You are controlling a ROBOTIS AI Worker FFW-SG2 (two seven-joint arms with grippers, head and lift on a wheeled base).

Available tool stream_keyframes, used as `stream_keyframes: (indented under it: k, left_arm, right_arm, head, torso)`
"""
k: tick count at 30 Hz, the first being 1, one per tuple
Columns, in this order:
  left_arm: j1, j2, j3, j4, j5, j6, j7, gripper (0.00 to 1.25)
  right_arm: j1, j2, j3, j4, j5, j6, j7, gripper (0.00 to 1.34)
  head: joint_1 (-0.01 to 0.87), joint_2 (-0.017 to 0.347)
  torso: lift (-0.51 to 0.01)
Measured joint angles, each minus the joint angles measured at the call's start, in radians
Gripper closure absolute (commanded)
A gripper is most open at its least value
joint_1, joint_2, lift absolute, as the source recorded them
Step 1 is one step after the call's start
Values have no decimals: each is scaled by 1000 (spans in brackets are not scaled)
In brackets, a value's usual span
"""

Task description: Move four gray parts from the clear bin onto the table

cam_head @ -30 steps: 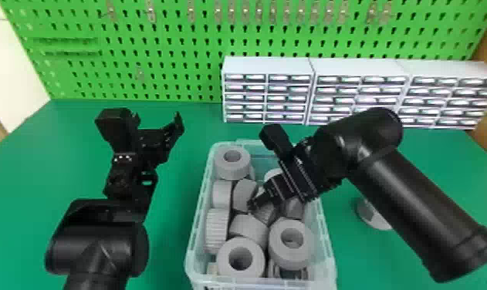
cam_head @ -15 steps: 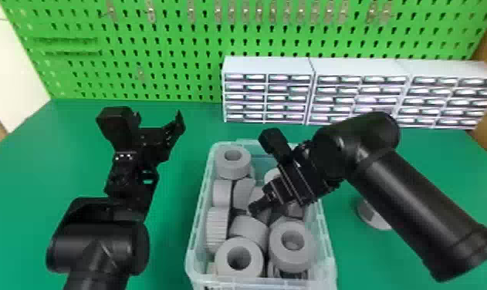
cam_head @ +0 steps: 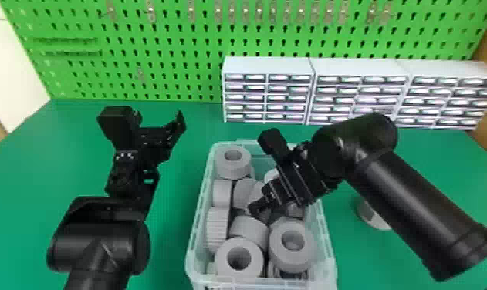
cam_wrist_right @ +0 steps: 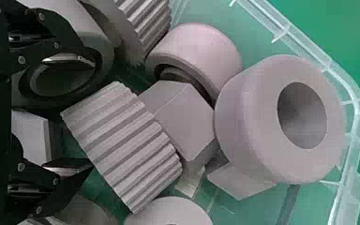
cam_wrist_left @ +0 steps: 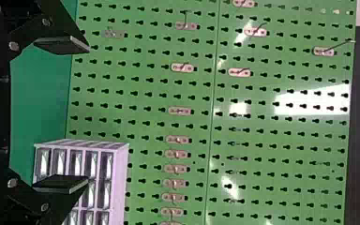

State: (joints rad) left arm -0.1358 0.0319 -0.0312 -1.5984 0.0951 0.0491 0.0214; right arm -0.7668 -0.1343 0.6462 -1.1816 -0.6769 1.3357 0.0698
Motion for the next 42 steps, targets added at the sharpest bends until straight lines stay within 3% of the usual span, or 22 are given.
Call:
stream_keyframes:
  k: [18, 27, 33, 39, 42]
  left_arm:
    - [-10, -1, -9, 1, -1, 0, 0, 282]
    - [-10, -1, -10, 3, 2, 0, 2, 282]
    - [-9, -1, -11, 3, 3, 0, 2, 282]
    - [-7, -1, -10, 3, 4, 0, 2, 282]
    - [-6, -1, -9, 3, 4, 0, 2, 282]
  right_arm:
    - [13, -4, 40, 0, -57, -127, -17, 524]
    - [14, -2, 58, -2, -68, -139, -32, 754]
    - [12, -3, 59, -5, -79, -138, -32, 805]
    - [10, -4, 60, -11, -81, -131, -33, 795]
    - [10, -4, 58, -12, -82, -123, -34, 693]
  head:
    - [693, 72]
    - [693, 72]
    - [693, 72]
    - [693, 72]
    - [693, 72]
  torso:
    - [-52]
    - [-52]
    - [-52]
    - [-52]
    - [-52]
